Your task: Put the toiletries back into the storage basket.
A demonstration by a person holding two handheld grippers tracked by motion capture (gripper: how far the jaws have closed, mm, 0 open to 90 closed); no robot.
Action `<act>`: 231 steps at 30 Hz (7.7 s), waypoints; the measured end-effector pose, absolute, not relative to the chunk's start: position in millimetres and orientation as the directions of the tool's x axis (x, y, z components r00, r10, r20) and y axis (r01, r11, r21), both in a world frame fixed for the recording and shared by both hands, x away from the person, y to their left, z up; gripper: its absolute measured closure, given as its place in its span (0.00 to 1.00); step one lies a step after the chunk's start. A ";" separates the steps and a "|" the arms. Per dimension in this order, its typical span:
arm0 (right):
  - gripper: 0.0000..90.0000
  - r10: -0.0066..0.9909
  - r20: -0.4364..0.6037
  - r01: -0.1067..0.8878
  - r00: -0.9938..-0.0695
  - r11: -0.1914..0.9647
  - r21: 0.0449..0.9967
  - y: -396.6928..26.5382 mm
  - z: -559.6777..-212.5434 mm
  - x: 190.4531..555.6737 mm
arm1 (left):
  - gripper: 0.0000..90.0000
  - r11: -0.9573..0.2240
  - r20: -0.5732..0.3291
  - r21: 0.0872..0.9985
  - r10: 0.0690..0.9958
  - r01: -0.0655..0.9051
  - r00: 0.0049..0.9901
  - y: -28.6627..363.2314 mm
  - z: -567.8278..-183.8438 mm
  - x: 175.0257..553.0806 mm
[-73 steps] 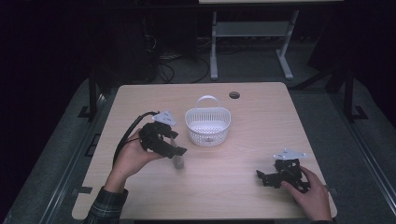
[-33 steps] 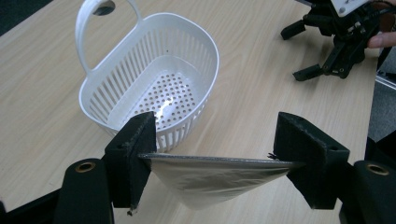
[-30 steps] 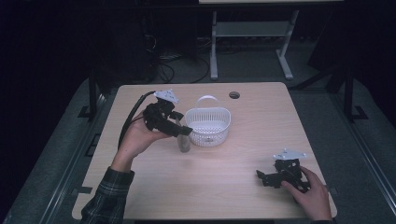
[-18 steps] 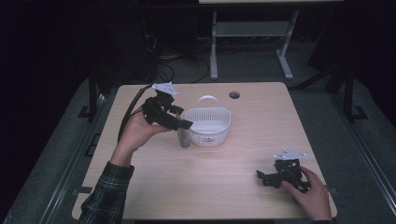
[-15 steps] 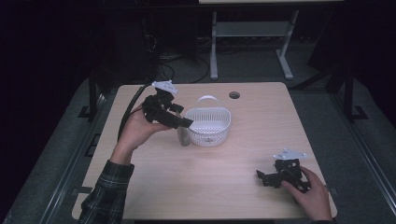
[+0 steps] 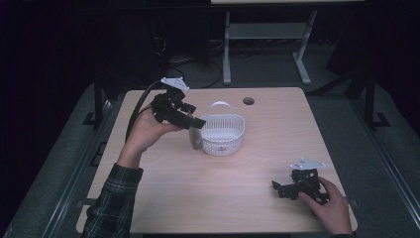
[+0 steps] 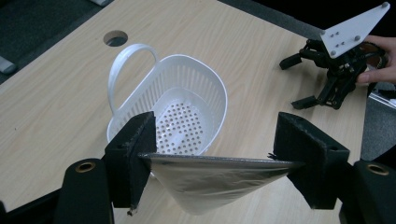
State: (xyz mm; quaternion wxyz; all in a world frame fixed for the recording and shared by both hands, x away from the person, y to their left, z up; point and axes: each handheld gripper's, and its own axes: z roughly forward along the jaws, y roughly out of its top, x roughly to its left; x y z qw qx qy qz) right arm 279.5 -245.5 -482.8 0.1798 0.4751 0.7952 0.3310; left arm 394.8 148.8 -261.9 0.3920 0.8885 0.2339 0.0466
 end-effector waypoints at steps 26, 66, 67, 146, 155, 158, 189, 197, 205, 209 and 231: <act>0.00 0.875 0.028 0.636 -0.483 0.329 0.698 -245.4 -482.8 279.5 | 0.33 -0.557 -0.080 0.753 0.450 0.349 0.889 136.1 -248.8 416.3; 0.00 0.875 0.028 0.637 -0.483 0.329 0.697 -245.5 -482.8 279.6 | 0.33 -0.570 -0.050 0.744 0.474 0.349 0.879 112.7 -297.0 439.6; 0.00 0.875 0.028 0.636 -0.484 0.330 0.697 -245.5 -482.8 279.6 | 0.33 -0.568 -0.048 0.746 0.475 0.348 0.878 112.6 -298.6 440.0; 0.00 0.875 0.027 0.637 -0.483 0.330 0.697 -245.5 -482.9 279.6 | 0.15 -0.576 -0.014 0.725 0.536 0.377 0.844 139.8 -338.1 428.3; 0.00 0.875 0.028 0.637 -0.483 0.330 0.697 -245.5 -482.9 279.6 | 0.15 -0.568 -0.004 0.736 0.541 0.369 0.841 155.7 -333.5 414.1; 0.00 0.874 0.025 0.635 -0.485 0.332 0.698 -245.6 -482.9 279.7 | 0.15 -0.560 -0.004 0.742 0.546 0.368 0.838 161.7 -332.8 407.9; 0.00 0.874 0.028 0.637 -0.484 0.330 0.697 -245.5 -482.8 279.6 | 0.16 -0.508 -0.015 0.757 0.616 0.411 0.788 214.8 -367.3 352.1; 0.00 0.875 0.027 0.636 -0.484 0.331 0.697 -245.5 -482.9 279.6 | 0.16 -0.507 -0.016 0.751 0.627 0.423 0.779 226.3 -385.0 337.2; 0.00 0.875 0.027 0.637 -0.483 0.330 0.697 -245.5 -482.9 279.6 | 0.16 -0.492 -0.027 0.747 0.650 0.447 0.760 237.4 -402.4 325.1; 0.00 0.875 0.027 0.637 -0.483 0.330 0.697 -245.5 -482.9 279.6 | 0.16 -0.498 -0.022 0.736 0.659 0.458 0.752 242.2 -413.4 317.2; 0.00 0.875 0.028 0.638 -0.483 0.330 0.696 -245.5 -482.8 279.6 | 0.15 -0.489 -0.006 0.706 0.719 0.512 0.695 271.3 -458.8 271.1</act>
